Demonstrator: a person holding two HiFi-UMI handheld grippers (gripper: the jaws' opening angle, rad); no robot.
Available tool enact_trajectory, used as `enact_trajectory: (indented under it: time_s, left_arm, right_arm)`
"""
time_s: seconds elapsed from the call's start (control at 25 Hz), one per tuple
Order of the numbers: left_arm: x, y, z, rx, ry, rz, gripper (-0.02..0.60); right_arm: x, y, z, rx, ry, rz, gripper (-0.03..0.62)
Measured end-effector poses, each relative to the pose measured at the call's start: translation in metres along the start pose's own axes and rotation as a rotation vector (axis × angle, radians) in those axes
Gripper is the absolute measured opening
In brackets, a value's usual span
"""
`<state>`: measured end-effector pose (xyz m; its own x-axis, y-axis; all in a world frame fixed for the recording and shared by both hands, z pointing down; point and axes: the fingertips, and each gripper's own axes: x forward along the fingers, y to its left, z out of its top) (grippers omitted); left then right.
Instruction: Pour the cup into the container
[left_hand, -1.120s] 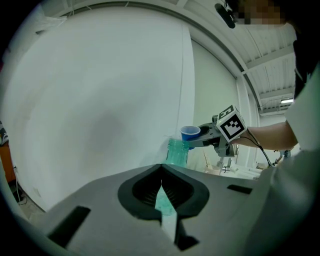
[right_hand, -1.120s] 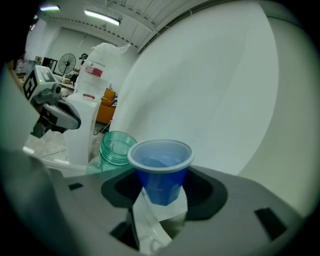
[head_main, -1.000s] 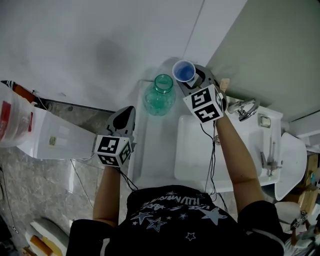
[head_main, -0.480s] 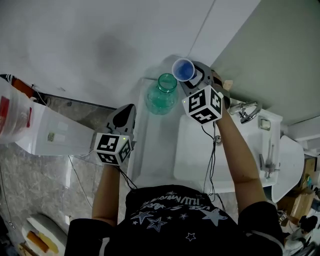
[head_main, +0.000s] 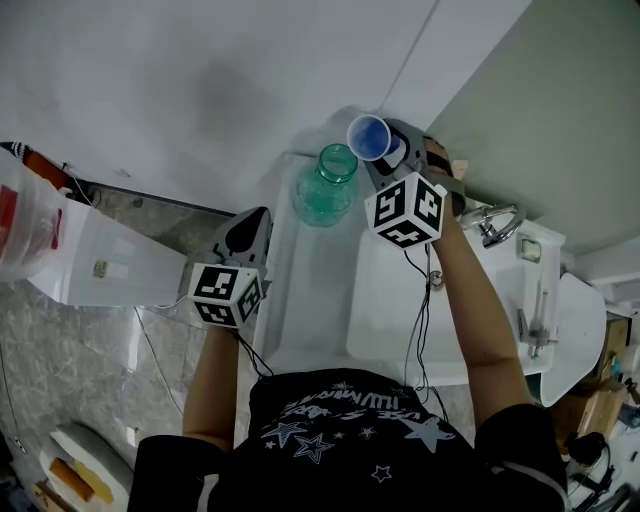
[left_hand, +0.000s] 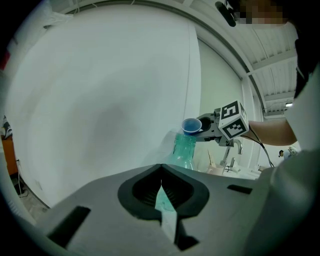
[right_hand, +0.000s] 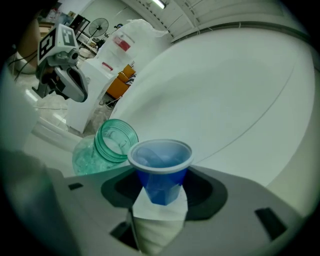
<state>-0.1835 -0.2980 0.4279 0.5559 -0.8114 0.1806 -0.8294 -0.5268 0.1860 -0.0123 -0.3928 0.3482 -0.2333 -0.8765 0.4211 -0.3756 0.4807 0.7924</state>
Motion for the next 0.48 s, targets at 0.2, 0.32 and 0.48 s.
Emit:
enact_trajectory:
  time_s: [0.2, 0.32, 0.48]
  left_arm:
    - [-0.0001, -0.0006, -0.0046, -0.004, 0.006, 0.001, 0.012]
    - [-0.0001, -0.0012, -0.0035, 0.004, 0.005, 0.001, 0.012]
    - [-0.0001, -0.0030, -0.0032, 0.005, 0.005, 0.000, 0.012]
  right_arm:
    - [0.0006, 0.0021, 0.0012, -0.053, 0.008, -0.012, 0.242]
    - [0.0002, 0.0022, 0.0017, -0.079, 0.018, -0.024, 0.244]
    - [-0.0002, 0.0016, 0.0027, -0.098, 0.020, -0.032, 0.244]
